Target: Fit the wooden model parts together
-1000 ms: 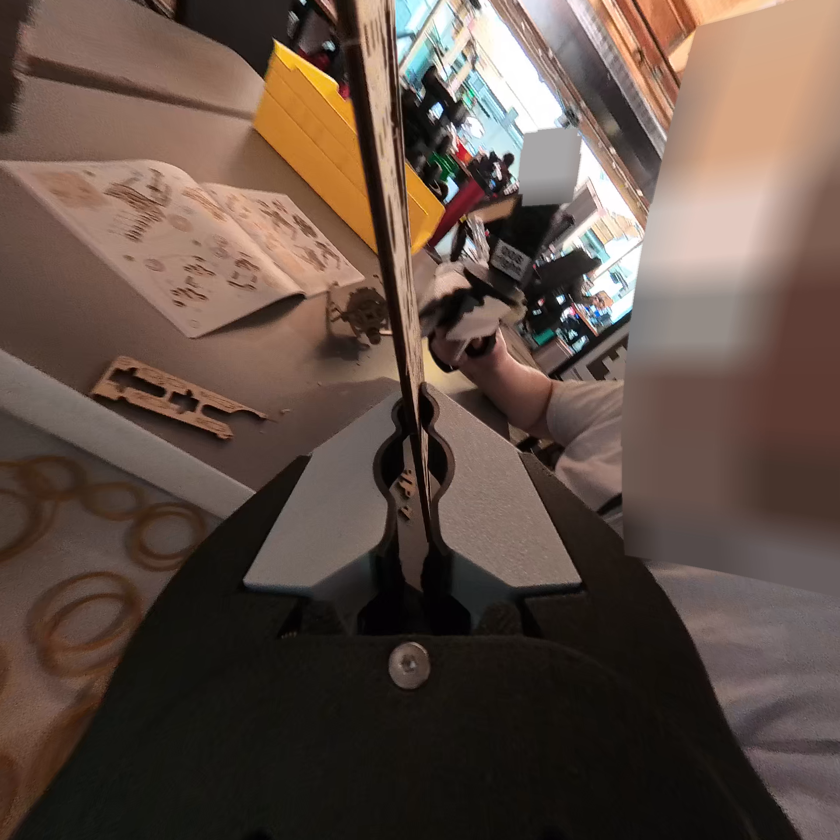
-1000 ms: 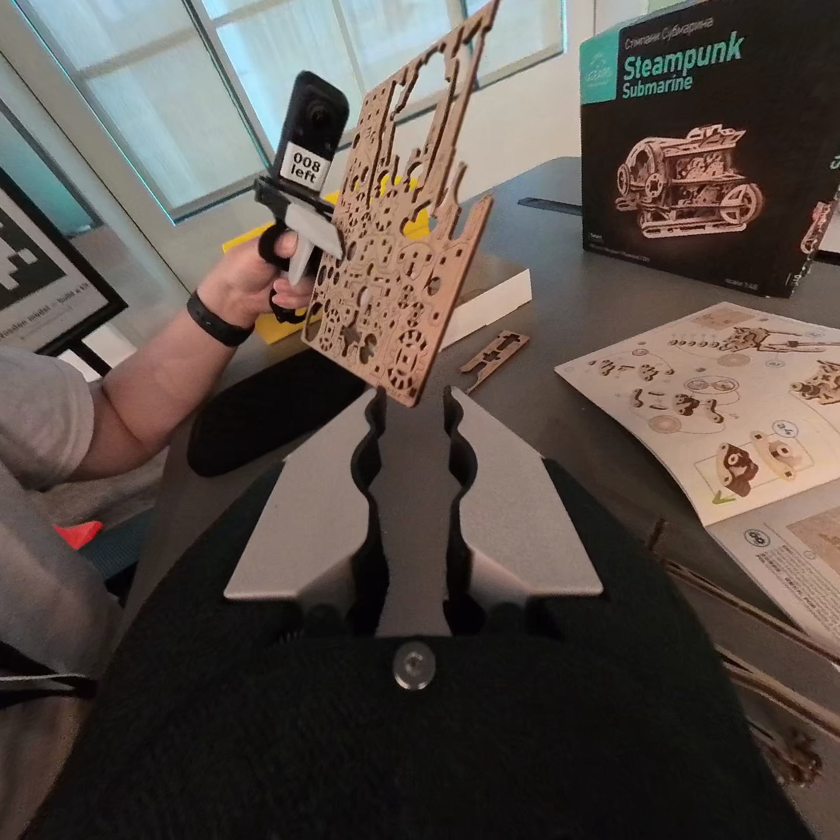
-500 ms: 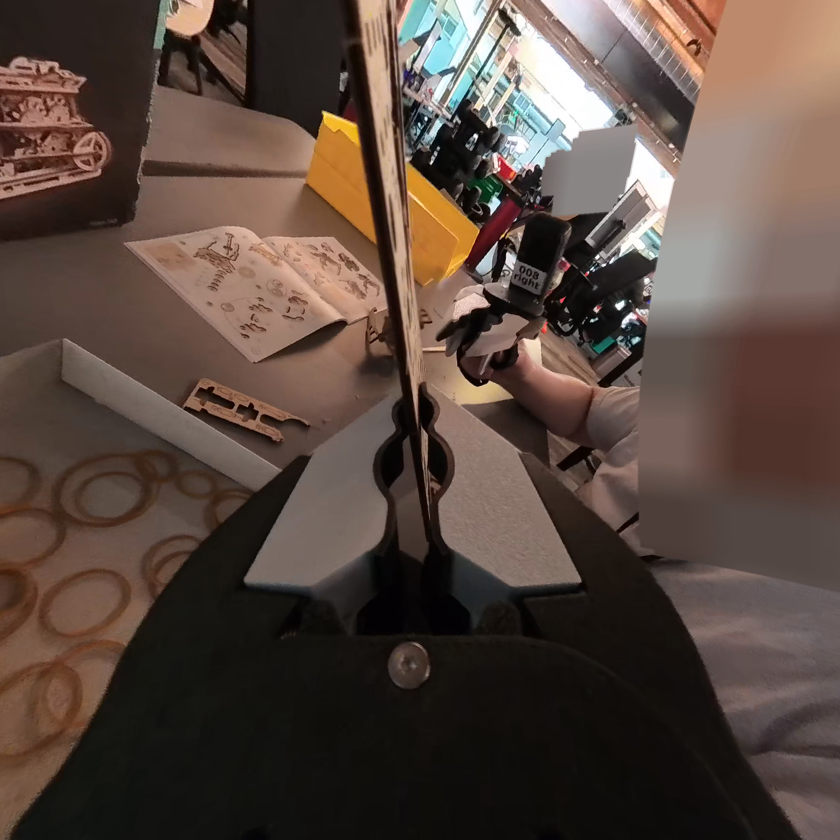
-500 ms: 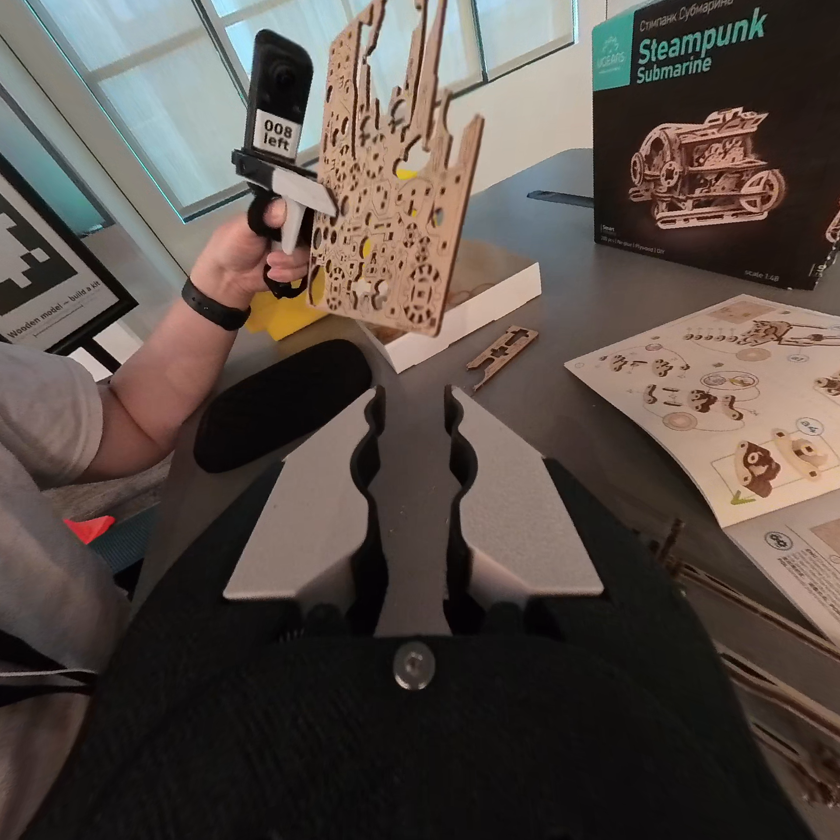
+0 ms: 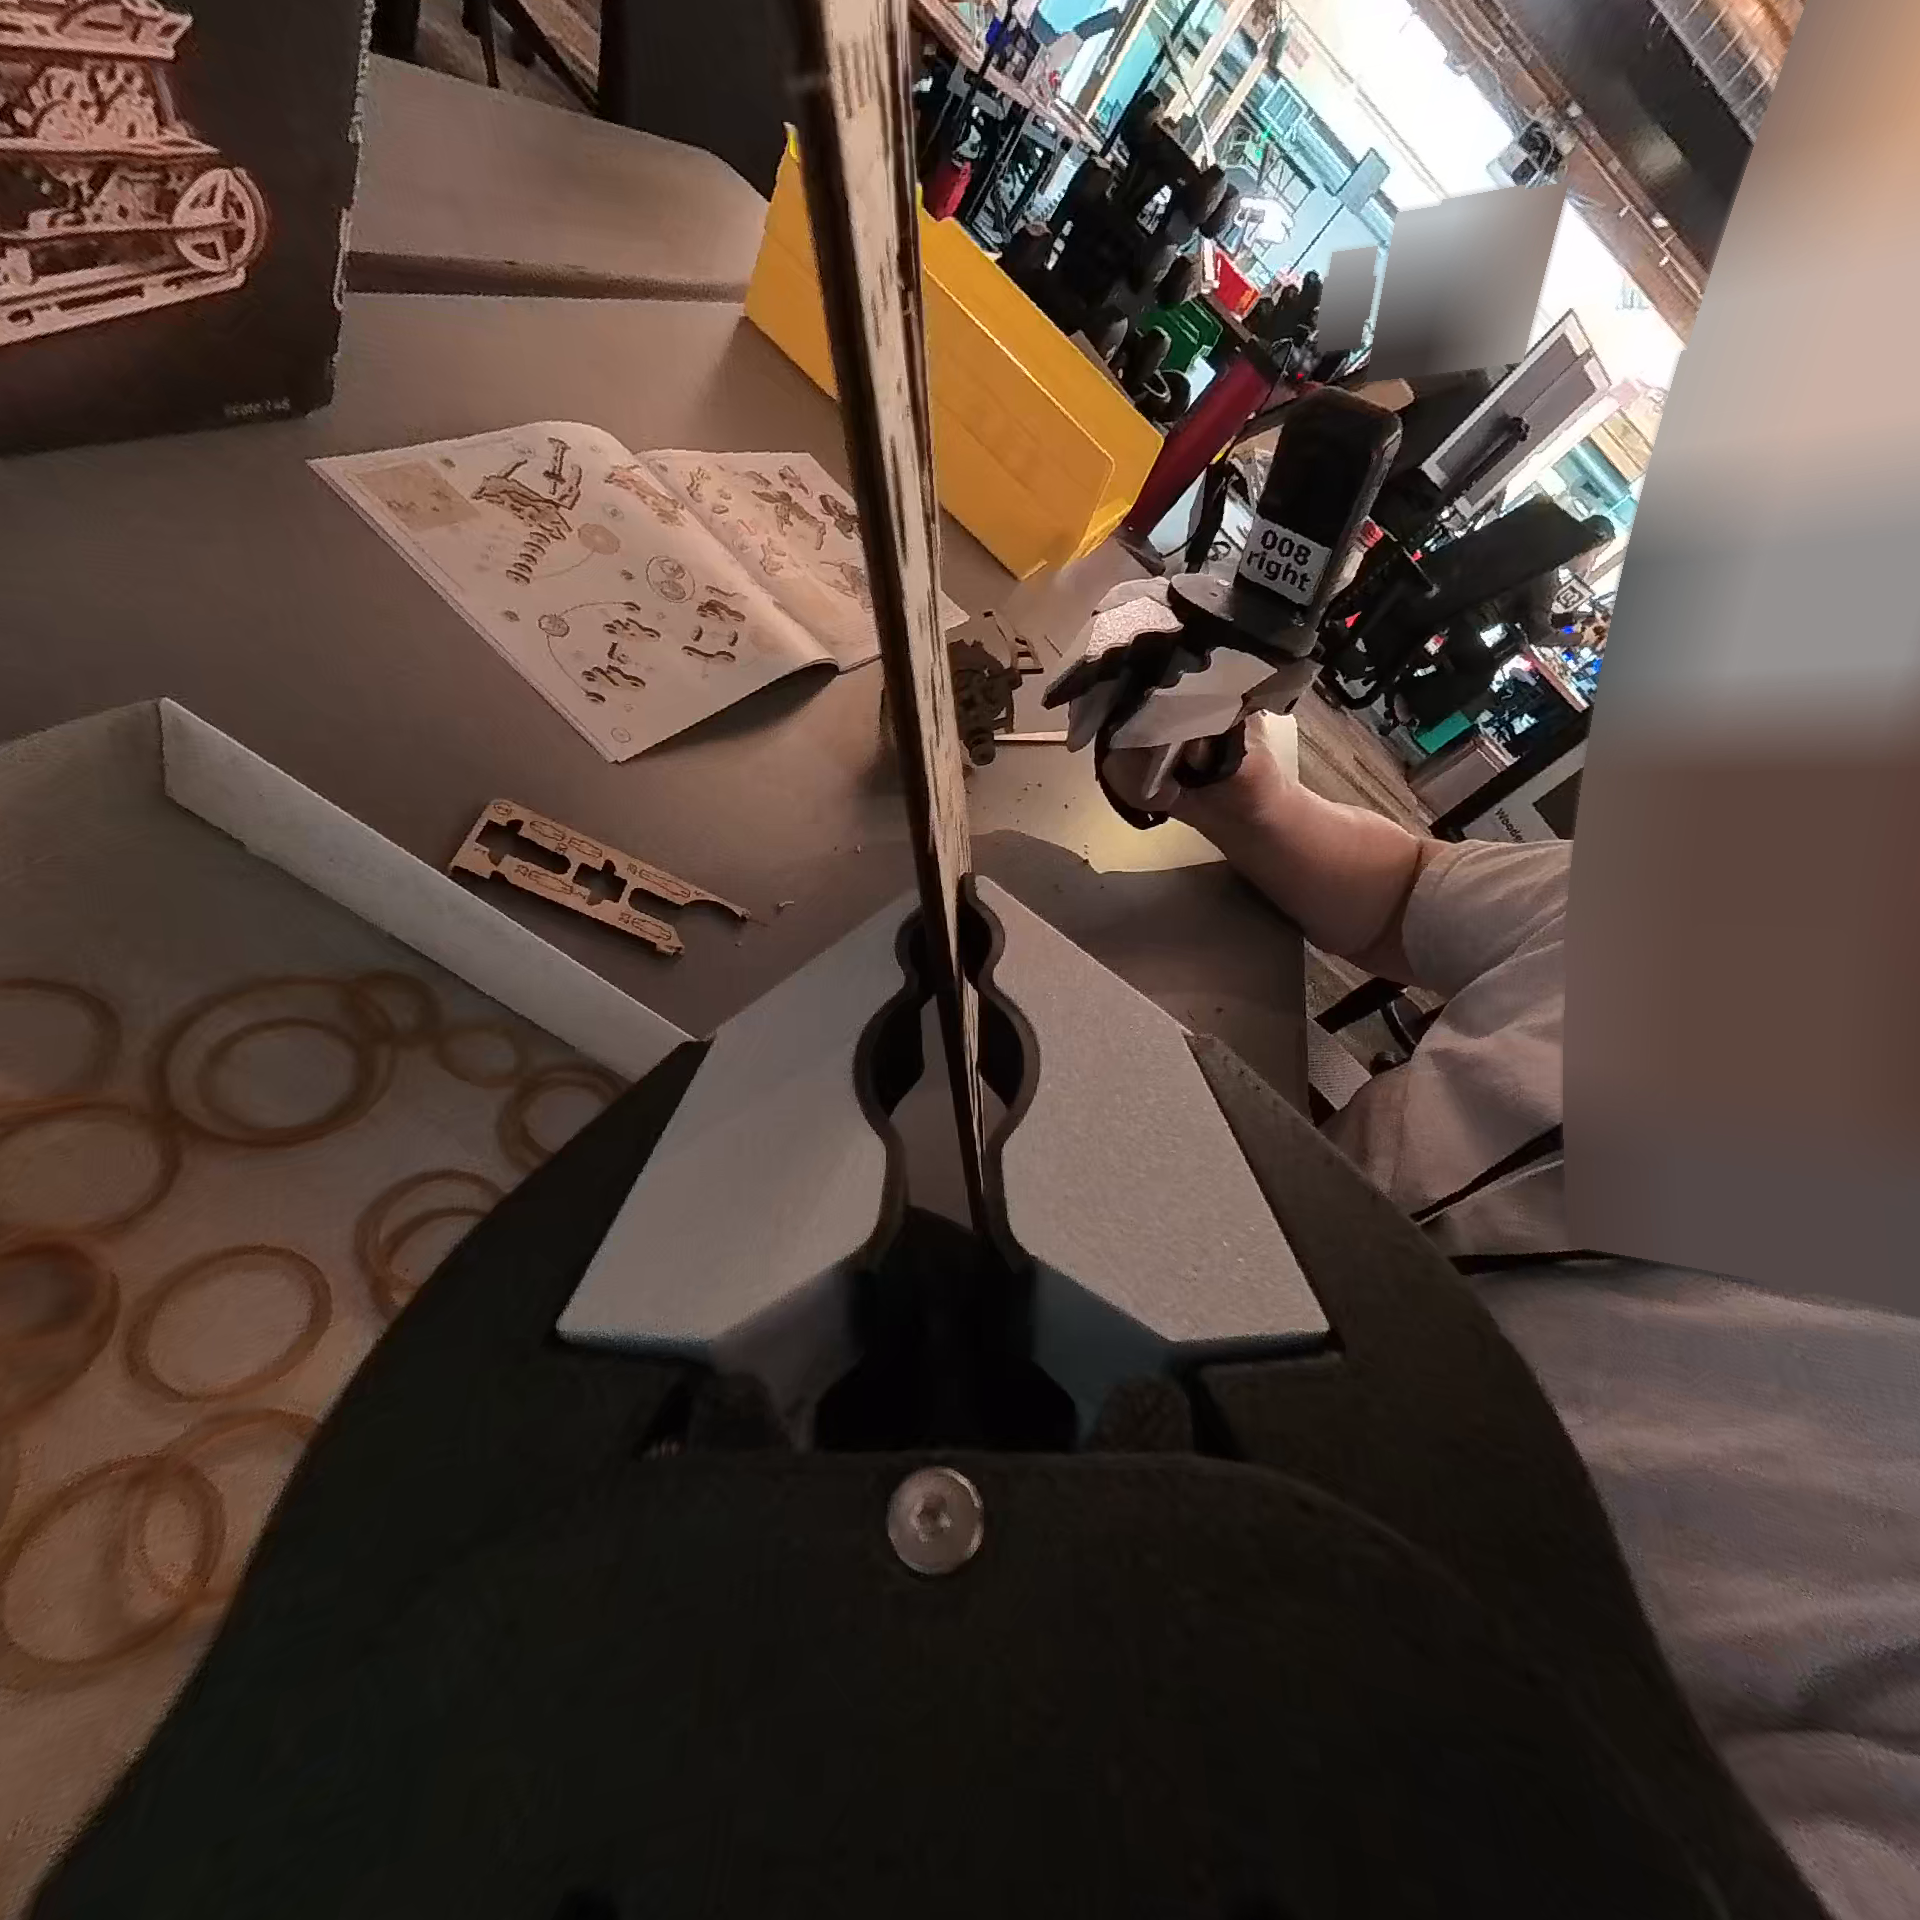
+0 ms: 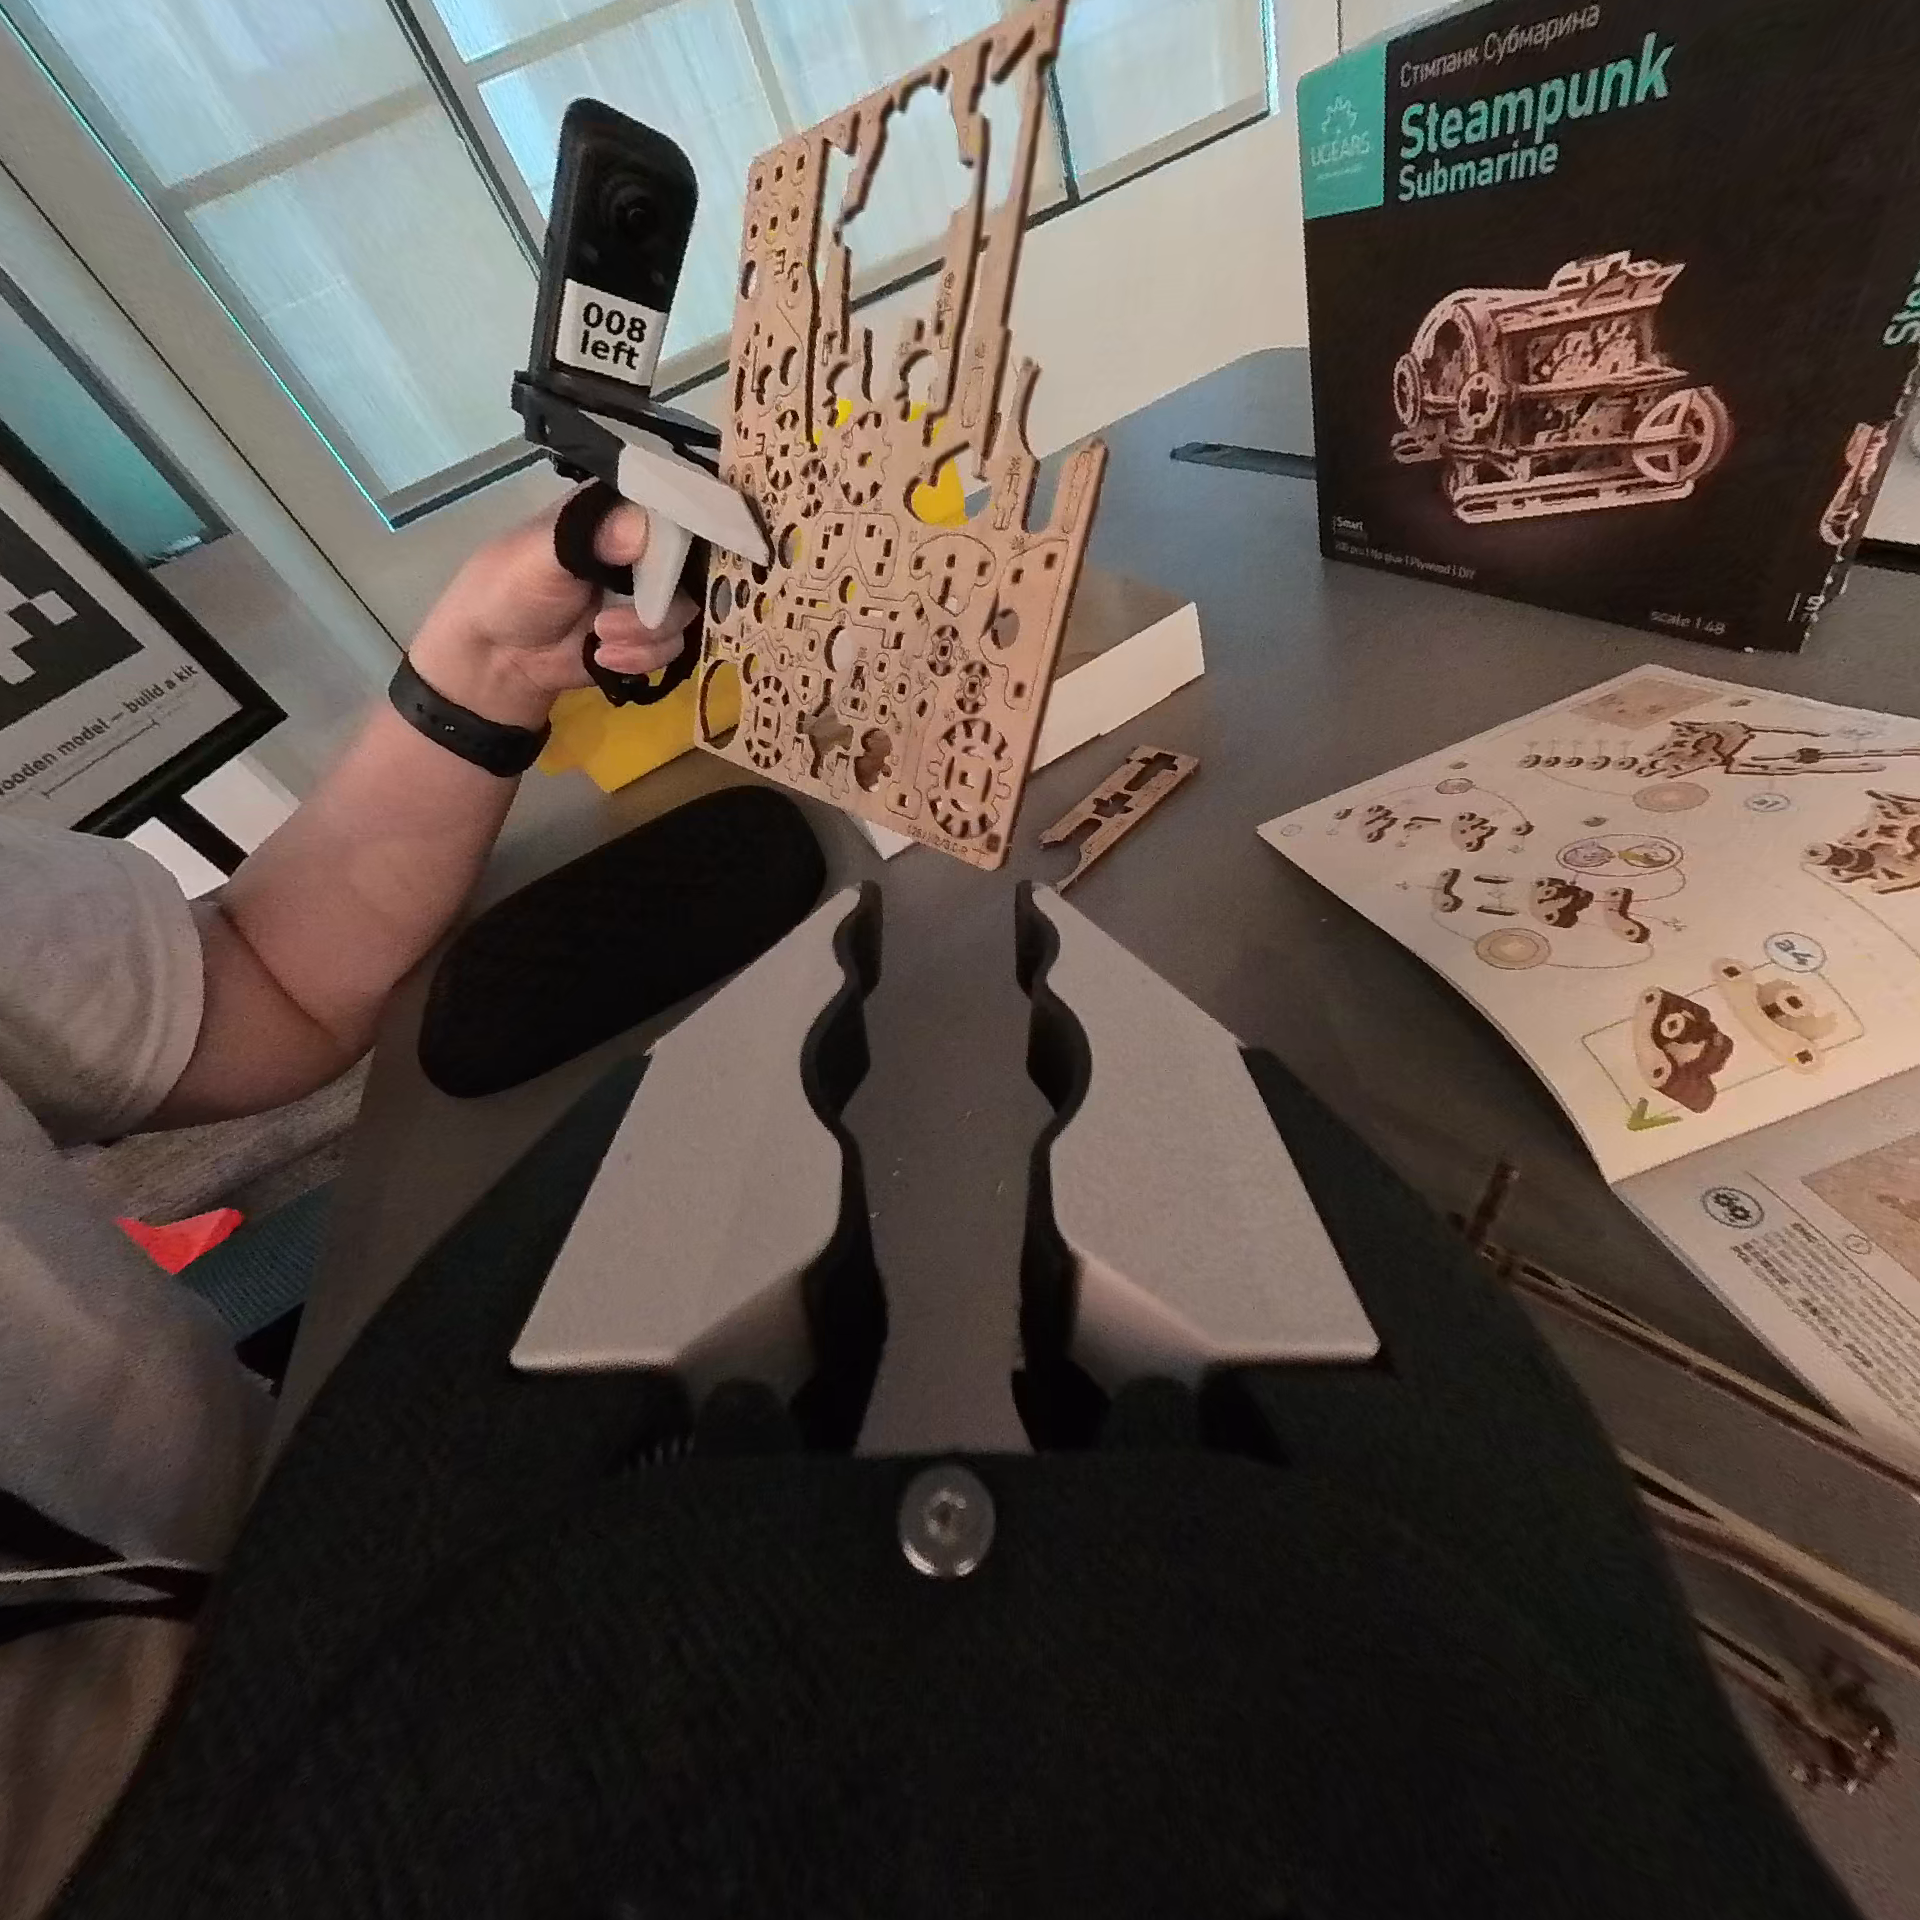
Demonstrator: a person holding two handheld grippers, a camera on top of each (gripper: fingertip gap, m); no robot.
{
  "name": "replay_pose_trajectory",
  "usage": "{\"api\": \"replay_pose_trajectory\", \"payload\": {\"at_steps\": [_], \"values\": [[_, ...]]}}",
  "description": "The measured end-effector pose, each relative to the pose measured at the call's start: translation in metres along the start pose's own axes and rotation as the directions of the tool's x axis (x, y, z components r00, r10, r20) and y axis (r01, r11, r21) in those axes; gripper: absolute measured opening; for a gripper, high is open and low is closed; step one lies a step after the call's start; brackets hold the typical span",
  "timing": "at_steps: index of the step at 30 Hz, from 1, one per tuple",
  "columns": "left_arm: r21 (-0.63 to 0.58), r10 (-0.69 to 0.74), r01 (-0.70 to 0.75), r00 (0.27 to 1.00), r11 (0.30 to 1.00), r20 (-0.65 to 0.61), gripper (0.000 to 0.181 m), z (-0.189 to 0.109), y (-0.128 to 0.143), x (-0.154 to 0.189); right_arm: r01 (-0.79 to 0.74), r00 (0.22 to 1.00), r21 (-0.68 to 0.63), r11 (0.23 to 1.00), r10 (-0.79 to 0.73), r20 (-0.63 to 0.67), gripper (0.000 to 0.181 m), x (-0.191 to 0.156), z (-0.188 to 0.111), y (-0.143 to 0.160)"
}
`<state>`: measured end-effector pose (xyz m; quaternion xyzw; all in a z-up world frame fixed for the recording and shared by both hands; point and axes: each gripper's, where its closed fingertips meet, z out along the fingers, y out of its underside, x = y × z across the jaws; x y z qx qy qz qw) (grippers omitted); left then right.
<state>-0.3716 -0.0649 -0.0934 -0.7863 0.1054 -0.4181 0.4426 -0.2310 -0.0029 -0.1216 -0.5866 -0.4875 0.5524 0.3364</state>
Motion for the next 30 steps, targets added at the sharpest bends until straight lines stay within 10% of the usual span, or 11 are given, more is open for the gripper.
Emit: {"api": "replay_pose_trajectory", "payload": {"at_steps": [30], "values": [[-0.044,-0.066,0.066,0.998,0.997,0.017,0.001,0.003,0.010,-0.011,-0.026,0.999,0.000,1.000,0.026,-0.020,0.023,0.007,0.001,0.003]]}}
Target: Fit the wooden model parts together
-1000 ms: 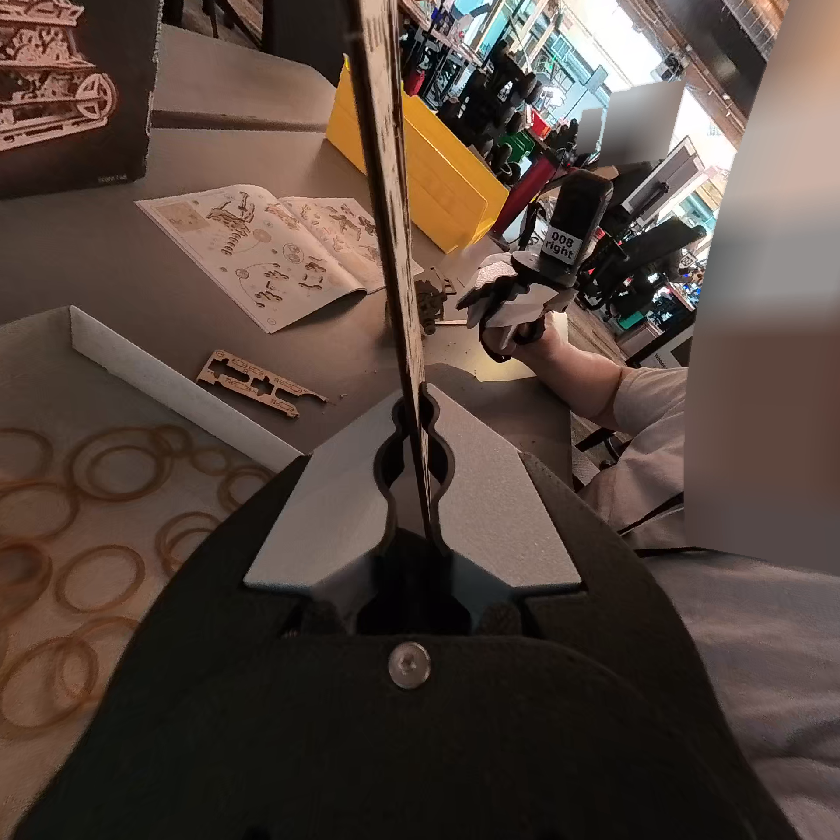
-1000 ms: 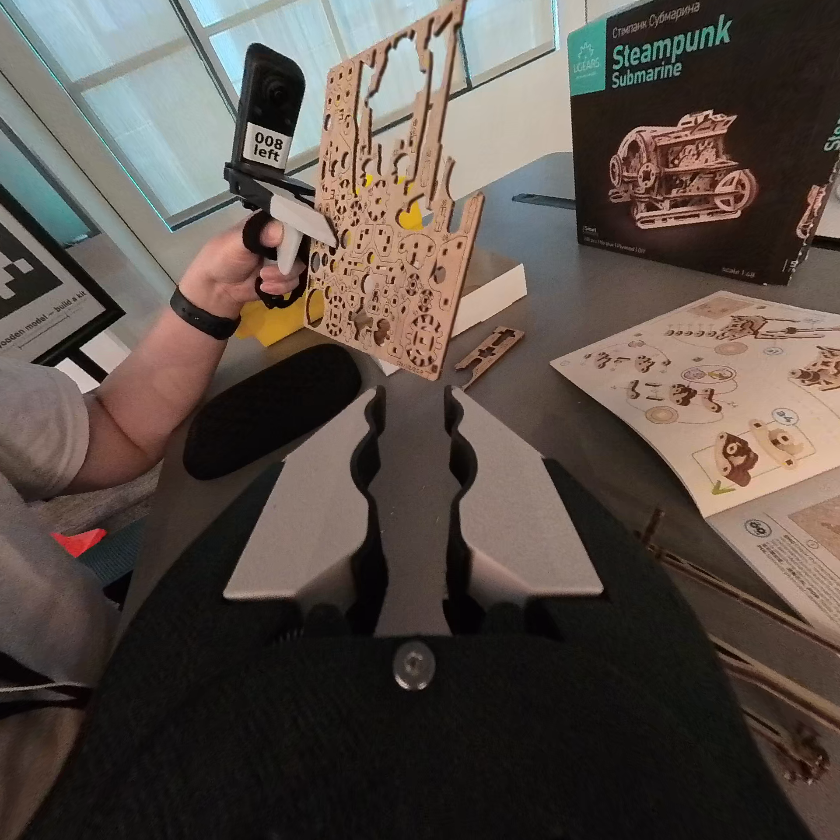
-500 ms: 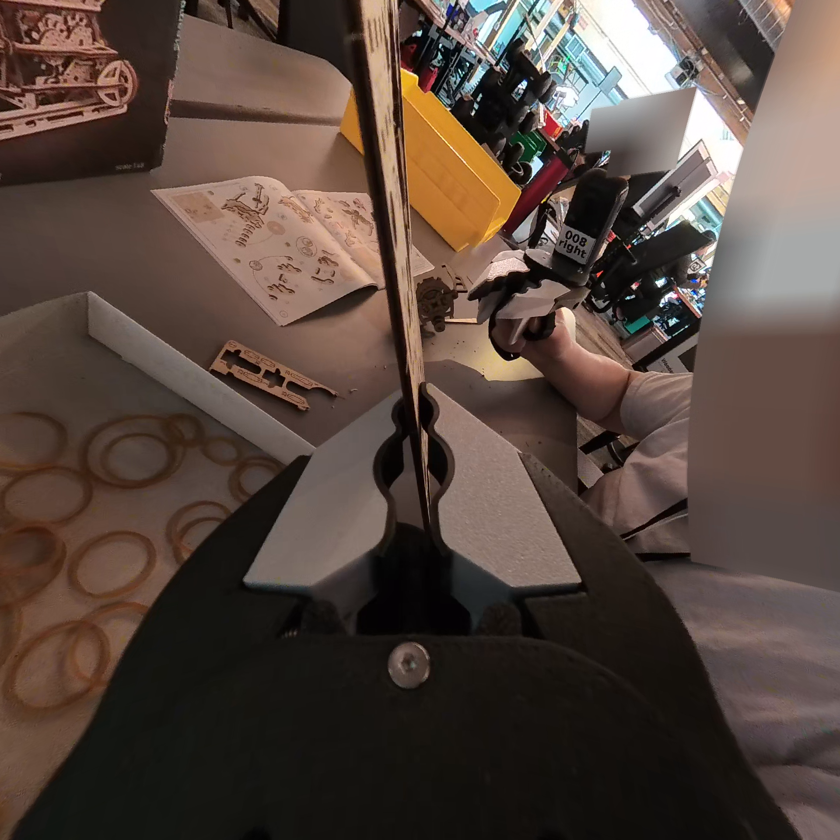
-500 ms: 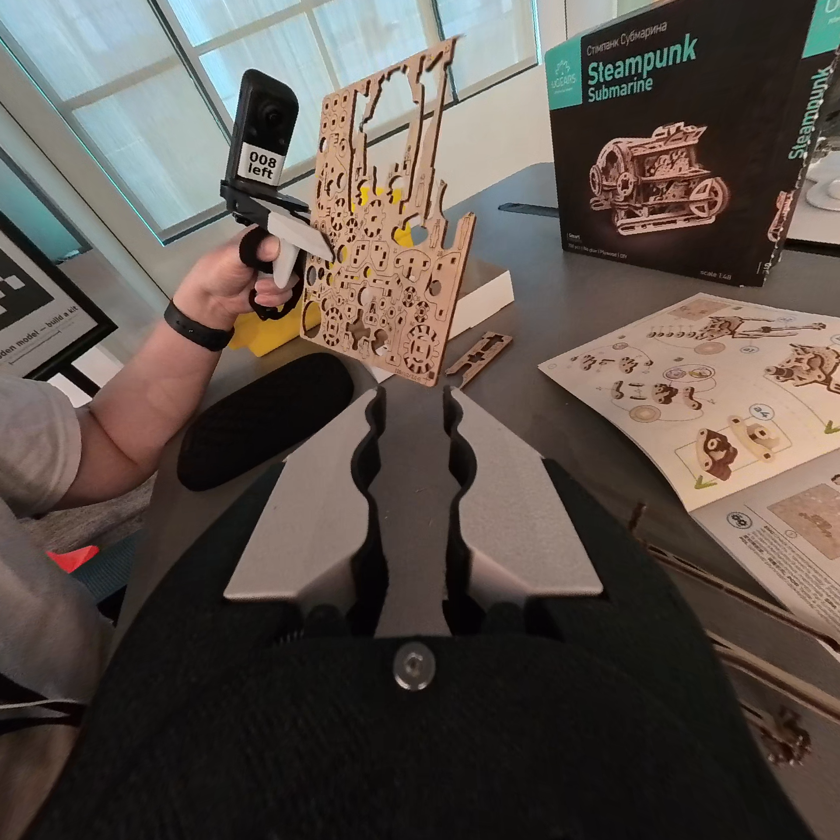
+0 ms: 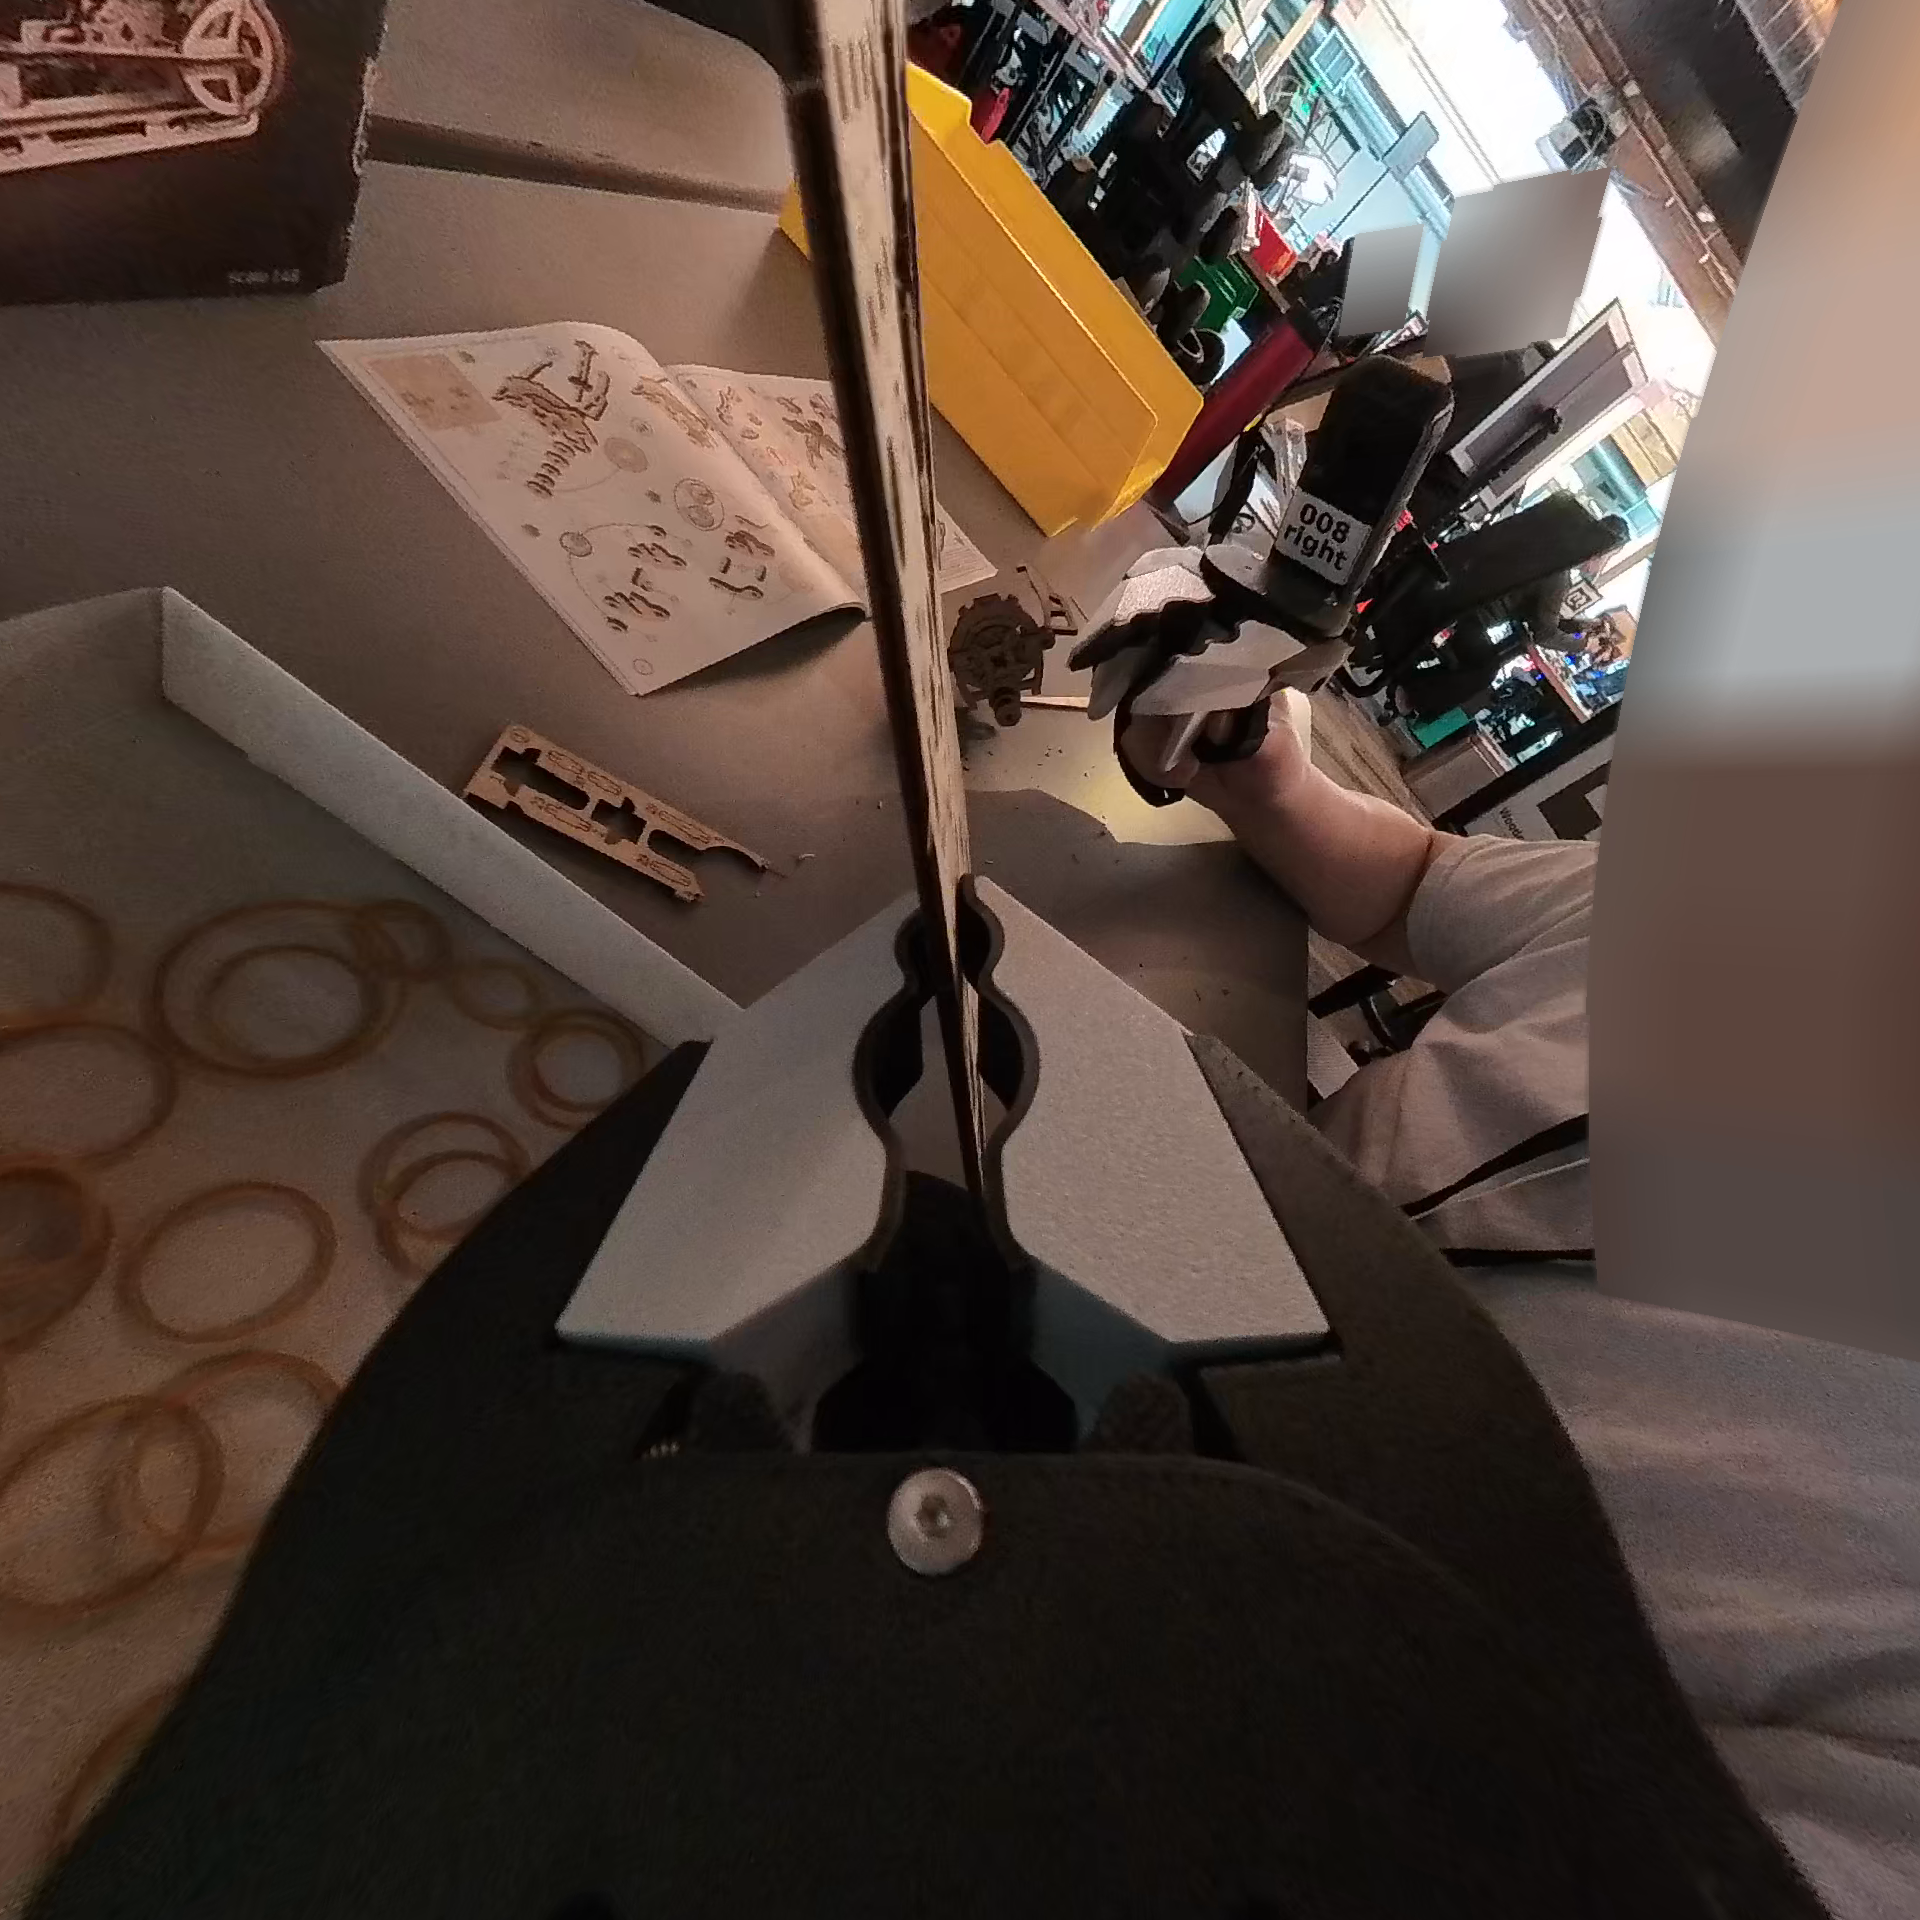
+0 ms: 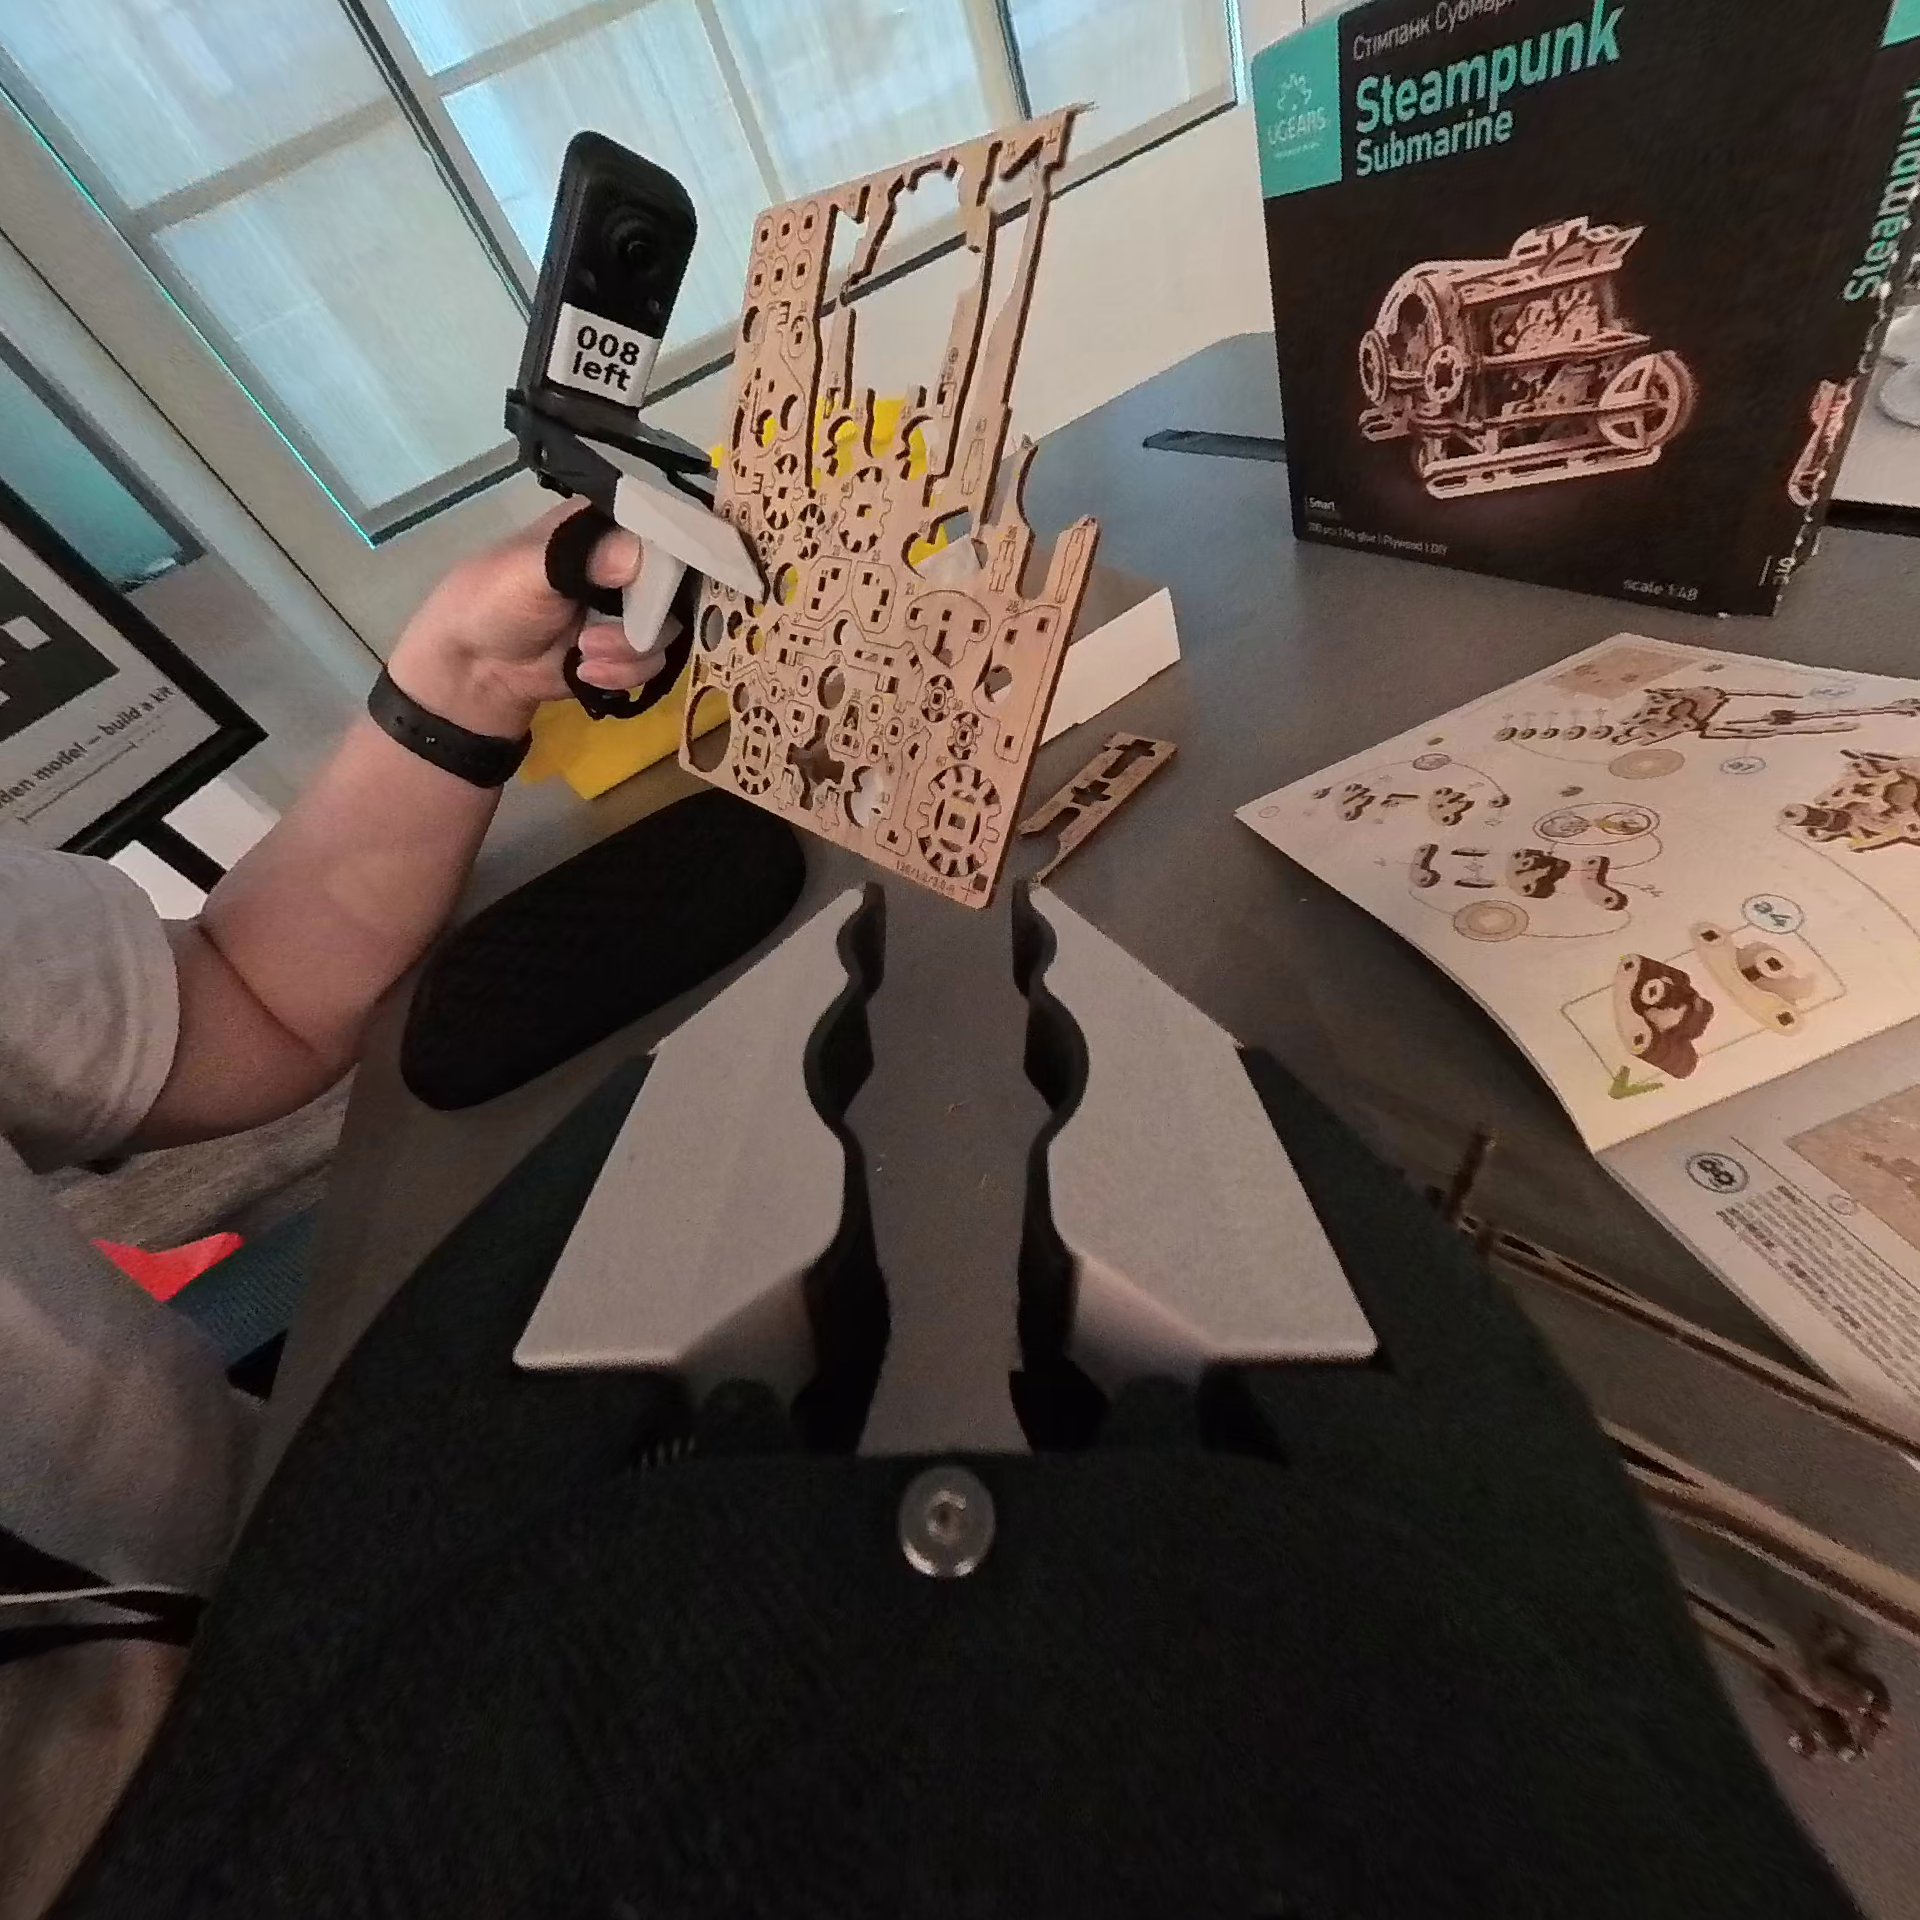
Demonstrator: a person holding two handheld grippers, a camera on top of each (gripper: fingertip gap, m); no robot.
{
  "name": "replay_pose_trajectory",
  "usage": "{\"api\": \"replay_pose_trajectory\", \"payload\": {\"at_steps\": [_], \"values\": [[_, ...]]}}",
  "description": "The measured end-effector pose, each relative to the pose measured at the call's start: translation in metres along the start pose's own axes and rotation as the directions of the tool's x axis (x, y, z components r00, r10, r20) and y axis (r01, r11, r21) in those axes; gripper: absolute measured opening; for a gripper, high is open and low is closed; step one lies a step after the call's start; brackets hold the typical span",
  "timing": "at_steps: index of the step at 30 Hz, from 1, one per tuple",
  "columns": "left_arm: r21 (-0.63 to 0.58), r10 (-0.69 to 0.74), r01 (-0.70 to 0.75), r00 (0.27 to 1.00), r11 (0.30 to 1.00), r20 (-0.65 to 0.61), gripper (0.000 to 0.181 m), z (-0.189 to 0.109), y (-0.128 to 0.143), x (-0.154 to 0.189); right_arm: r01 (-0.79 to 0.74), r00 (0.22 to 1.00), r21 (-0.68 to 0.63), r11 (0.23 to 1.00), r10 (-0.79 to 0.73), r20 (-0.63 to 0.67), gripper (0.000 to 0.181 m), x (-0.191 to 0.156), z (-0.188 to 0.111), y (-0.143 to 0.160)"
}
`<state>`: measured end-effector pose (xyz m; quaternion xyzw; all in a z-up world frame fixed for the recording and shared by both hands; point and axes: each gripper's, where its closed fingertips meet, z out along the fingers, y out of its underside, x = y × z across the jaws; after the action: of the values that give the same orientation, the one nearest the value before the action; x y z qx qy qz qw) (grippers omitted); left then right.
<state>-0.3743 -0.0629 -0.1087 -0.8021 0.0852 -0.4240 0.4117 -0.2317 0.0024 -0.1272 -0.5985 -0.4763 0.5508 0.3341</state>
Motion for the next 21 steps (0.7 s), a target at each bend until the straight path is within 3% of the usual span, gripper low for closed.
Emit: {"api": "replay_pose_trajectory", "payload": {"at_steps": [21], "values": [[-0.038,-0.012,0.011,1.000,0.999,-0.012,0.002,0.0066,0.0068,-0.0002,0.001,1.000,-0.021,1.000,-0.001,0.001,0.022,0.0002,0.0019,0.0048]]}}
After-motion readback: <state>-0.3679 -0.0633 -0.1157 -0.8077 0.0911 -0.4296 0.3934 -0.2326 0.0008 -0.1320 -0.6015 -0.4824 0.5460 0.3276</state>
